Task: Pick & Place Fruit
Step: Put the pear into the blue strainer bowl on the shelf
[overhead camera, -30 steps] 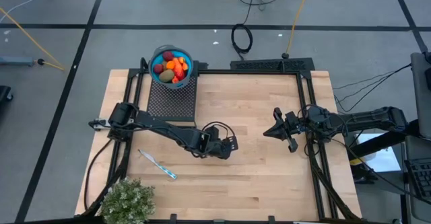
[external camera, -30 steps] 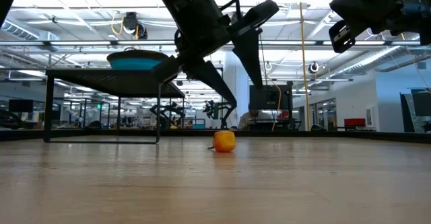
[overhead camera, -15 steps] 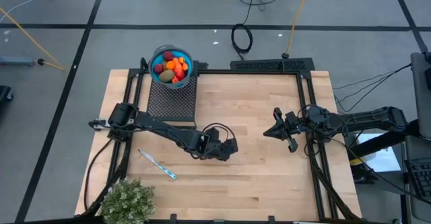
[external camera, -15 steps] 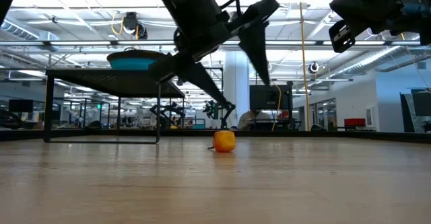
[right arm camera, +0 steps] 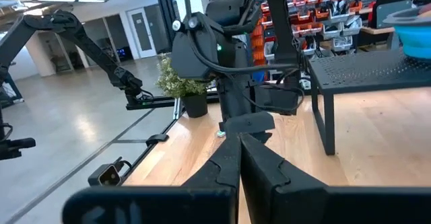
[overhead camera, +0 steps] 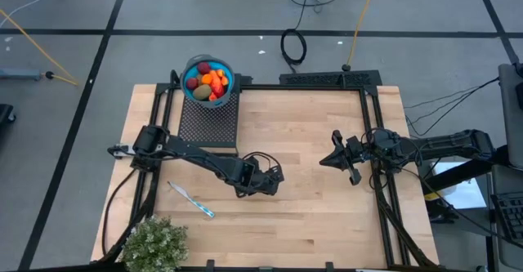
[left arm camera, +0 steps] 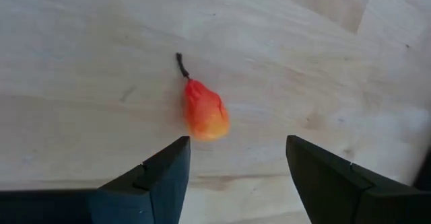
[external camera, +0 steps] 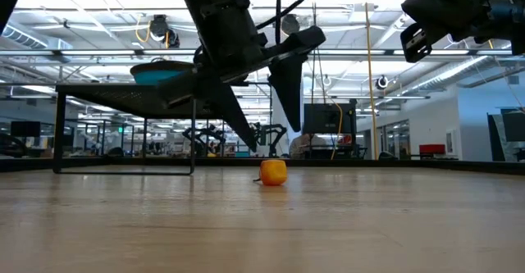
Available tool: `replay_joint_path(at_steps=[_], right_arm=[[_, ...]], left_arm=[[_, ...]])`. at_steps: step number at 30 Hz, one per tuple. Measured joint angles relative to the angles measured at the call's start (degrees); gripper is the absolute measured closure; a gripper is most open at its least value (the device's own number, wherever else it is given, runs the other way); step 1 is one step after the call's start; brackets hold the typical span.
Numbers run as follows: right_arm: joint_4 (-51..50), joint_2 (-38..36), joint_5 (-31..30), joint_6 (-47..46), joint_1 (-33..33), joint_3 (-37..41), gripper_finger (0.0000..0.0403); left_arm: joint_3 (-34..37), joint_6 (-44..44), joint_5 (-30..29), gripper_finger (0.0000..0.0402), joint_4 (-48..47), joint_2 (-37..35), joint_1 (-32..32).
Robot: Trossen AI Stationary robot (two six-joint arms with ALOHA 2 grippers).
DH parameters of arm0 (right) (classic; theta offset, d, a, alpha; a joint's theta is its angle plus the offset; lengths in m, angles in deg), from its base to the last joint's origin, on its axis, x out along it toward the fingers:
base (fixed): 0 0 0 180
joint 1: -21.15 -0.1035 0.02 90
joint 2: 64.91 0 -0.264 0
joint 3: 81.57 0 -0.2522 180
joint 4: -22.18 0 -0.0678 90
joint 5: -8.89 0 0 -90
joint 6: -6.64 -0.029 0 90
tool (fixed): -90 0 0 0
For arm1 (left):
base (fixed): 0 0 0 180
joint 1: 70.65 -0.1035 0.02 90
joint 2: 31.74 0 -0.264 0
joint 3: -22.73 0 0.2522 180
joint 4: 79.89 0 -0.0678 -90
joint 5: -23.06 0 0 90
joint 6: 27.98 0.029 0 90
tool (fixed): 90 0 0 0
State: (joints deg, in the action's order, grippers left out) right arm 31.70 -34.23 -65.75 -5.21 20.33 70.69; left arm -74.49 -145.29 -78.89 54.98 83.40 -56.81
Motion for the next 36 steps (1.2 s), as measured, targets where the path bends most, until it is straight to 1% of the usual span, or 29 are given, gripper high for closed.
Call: replay_joint_path(at_steps=[4, 6, 12, 18, 23, 36], right_arm=[[-0.04, 0.0, 0.0, 0.75, 0.0, 0.0, 0.0403], [0.03, 0.03, 0.0, 0.77, 0.0, 0.0, 0.0403], [-0.05, 0.22, -0.07, 0.79, 0.0, 0.0, 0.0403], [-0.26, 0.31, -0.07, 0.78, 0.0, -0.02, 0.0403], [-0.8, 0.29, -0.04, 0.78, 0.0, -0.02, 0.0403], [-2.23, 0.31, -0.09, 0.8, 0.0, -0.02, 0.0403]], left_arm=[[-0.02, 0.05, 0.1, 0.0157, 0.55, 1.05, -0.04], [0.0, 0.01, 1.59, 0.0156, -0.21, 1.38, 0.0], [-0.02, -0.07, 4.84, 0.0156, 2.16, 3.87, -0.5], [-0.13, -2.4, 7.85, 0.0156, 2.46, 5.42, -1.07], [-0.13, -2.5, 6.44, 0.0156, 1.3, 5.2, -1.26], [-0.11, -1.43, 5.04, 0.0156, 0.18, 5.13, -1.59]])
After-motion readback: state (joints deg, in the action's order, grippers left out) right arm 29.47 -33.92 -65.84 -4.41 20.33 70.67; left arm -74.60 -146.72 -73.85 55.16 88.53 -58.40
